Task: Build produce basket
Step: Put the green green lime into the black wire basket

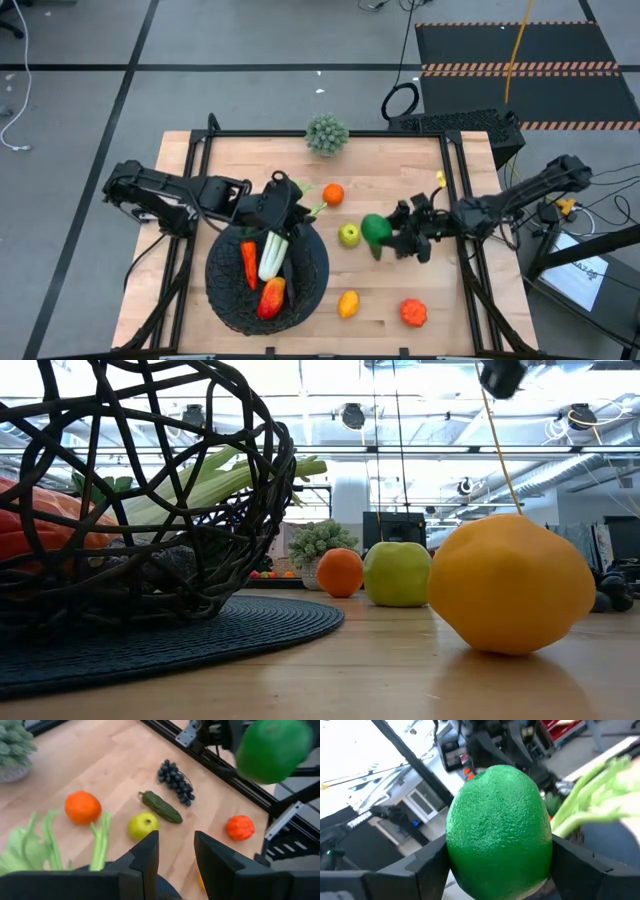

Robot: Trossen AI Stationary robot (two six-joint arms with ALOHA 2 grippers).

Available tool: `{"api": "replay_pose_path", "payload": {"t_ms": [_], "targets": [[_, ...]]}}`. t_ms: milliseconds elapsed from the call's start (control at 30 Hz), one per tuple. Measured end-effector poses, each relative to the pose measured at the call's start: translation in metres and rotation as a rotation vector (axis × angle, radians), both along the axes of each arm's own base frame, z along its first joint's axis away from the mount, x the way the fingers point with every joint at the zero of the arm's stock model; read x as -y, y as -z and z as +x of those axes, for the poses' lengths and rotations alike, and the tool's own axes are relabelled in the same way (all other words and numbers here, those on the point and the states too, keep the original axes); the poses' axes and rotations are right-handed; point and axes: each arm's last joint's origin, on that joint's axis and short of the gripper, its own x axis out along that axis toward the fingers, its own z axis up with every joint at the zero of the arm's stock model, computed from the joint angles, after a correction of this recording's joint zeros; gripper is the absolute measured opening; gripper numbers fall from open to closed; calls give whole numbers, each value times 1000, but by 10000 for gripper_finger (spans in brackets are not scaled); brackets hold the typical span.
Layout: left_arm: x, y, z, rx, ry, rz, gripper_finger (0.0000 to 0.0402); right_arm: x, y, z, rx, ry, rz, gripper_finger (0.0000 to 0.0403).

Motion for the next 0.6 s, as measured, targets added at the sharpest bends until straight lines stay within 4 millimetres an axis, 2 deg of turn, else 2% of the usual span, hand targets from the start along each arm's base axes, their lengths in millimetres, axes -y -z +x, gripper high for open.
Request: {"api": "replay_pose_path", "payload": {"t_ms": [333, 600], "targets": [[-17, -6, 10, 62, 77, 35, 124, 15, -62, 4, 56, 85, -116, 282], [-22, -12, 14, 113, 123, 85, 124, 25, -84, 3, 83, 144, -301, 281]]}}
